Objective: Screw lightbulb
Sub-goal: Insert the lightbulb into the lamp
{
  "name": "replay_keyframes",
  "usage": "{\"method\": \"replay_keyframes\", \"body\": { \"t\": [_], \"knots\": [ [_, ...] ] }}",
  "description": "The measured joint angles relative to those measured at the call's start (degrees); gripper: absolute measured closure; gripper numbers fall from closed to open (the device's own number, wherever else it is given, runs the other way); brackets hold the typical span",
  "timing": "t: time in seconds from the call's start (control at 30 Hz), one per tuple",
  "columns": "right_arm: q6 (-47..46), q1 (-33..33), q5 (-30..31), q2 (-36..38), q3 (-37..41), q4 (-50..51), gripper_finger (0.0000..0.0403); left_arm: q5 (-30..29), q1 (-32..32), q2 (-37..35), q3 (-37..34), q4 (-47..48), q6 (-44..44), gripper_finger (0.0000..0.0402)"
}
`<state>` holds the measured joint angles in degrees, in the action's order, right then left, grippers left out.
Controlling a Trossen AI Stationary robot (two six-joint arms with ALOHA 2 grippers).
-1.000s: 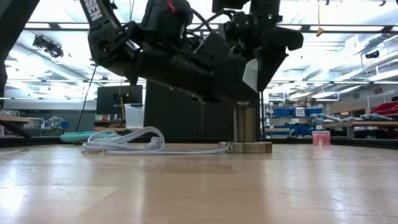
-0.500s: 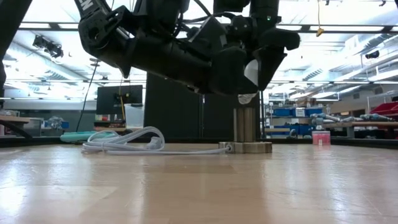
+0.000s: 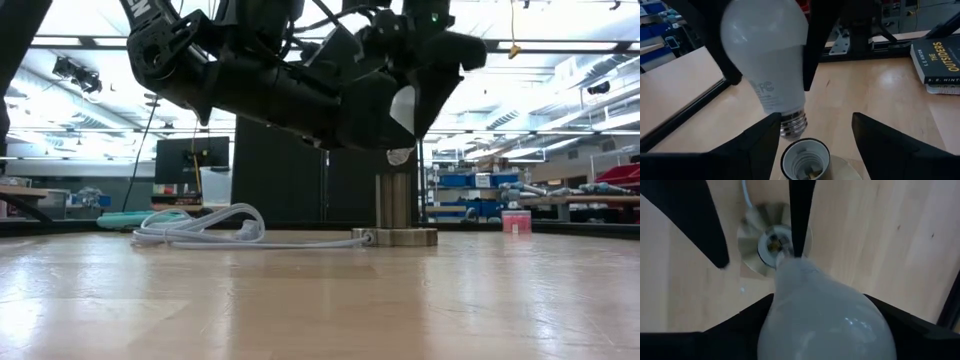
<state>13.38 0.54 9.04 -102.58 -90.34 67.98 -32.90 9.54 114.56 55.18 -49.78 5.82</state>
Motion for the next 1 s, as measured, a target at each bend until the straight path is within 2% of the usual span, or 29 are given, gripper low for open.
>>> {"method": "replay_keyframes", "body": {
  "t": [0.27, 0.53, 0.63, 0.8, 0.9, 1.0],
  "knots": [
    [-0.18, -0.04, -1.44, 0.04, -2.56, -0.36, 0.0123, -0.06, 0.35, 0.0, 0.09, 0.4, 0.0, 0.0149],
    [-2.61, -0.15, -2.12, 0.66, -2.61, 1.65, 0.0123, -7.88, 4.19, -4.16, 0.09, 5.85, -0.55, 0.0149],
    [-3.34, -0.57, -4.74, 0.92, -2.63, 0.06, 0.0123, -7.96, 5.16, -6.43, 0.11, 11.53, -4.73, 0.0149],
    [-2.85, -1.74, -4.63, 0.92, -2.61, -2.14, 0.0123, -5.35, 5.27, -6.25, 0.05, 21.15, -13.88, 0.0149],
    [-2.92, -1.63, -4.39, 0.92, -2.58, -2.3, 0.0123, -5.03, 5.52, -6.13, -2.32, 21.1, -17.11, 0.0149],
    [-3.08, -1.55, -4.28, 0.92, -2.58, -2.46, 0.0124, -5.8, 5.98, -6.08, -6.51, 15.74, -18.1, 0.0149]
  ]
}}
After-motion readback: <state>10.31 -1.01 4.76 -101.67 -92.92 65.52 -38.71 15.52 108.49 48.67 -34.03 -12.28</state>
